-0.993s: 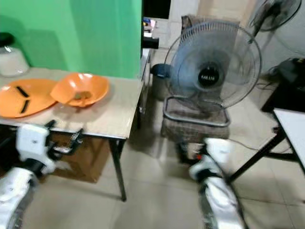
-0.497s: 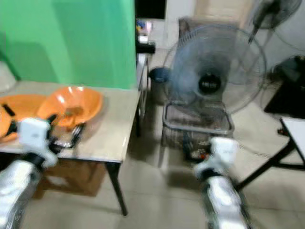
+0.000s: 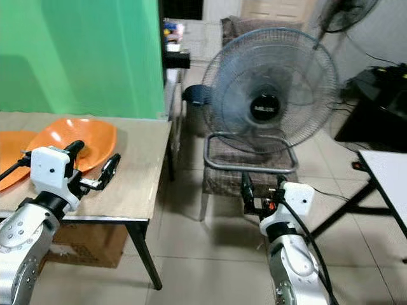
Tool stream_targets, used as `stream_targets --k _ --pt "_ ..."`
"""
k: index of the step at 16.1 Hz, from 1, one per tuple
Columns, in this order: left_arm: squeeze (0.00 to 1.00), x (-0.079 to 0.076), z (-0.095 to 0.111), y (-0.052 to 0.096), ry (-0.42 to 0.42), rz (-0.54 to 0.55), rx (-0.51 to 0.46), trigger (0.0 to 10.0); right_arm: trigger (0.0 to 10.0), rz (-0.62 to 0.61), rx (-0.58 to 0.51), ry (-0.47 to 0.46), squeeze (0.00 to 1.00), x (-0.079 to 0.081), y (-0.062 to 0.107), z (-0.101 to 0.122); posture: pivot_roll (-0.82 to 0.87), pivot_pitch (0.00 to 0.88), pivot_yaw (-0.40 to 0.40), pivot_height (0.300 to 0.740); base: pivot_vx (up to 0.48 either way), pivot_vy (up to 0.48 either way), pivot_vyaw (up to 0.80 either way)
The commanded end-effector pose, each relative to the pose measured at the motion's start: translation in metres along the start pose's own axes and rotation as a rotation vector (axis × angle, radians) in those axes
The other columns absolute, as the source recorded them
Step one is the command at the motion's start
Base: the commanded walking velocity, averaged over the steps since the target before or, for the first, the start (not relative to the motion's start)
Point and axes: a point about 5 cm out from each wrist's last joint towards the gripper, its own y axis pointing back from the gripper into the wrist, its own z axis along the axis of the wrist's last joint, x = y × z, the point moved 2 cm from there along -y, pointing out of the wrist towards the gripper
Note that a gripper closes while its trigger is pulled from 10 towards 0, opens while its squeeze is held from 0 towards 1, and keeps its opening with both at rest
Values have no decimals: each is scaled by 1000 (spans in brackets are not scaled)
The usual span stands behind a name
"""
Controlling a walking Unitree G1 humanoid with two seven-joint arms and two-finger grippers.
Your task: Setting the table
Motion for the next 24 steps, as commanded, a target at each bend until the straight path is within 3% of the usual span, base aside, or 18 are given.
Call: stream_targets --k 1,6,11,16,24 --pt "0 3 4 1 -13 1 -8 10000 10000 -5 -24 -8 0 0 0 5 -65 0 -20 740 0 412 -663" --pt "0 7 5 4 -27 9 1 10000 10000 6 -24 -11 0 2 0 5 -54 0 -29 740 0 435 0" --pt "0 21 19 2 -61 38 -28 10000 10000 17 -24 -16 0 5 -3 4 -40 0 -36 740 0 447 0" --pt "0 26 16 4 -68 50 -8 10000 10000 16 -26 -21 0 5 -4 4 -41 0 -33 740 0 446 0" --pt "0 36 11 8 -76 77 23 10000 10000 21 -27 -27 0 6 -5 4 -32 0 -35 740 0 445 -774"
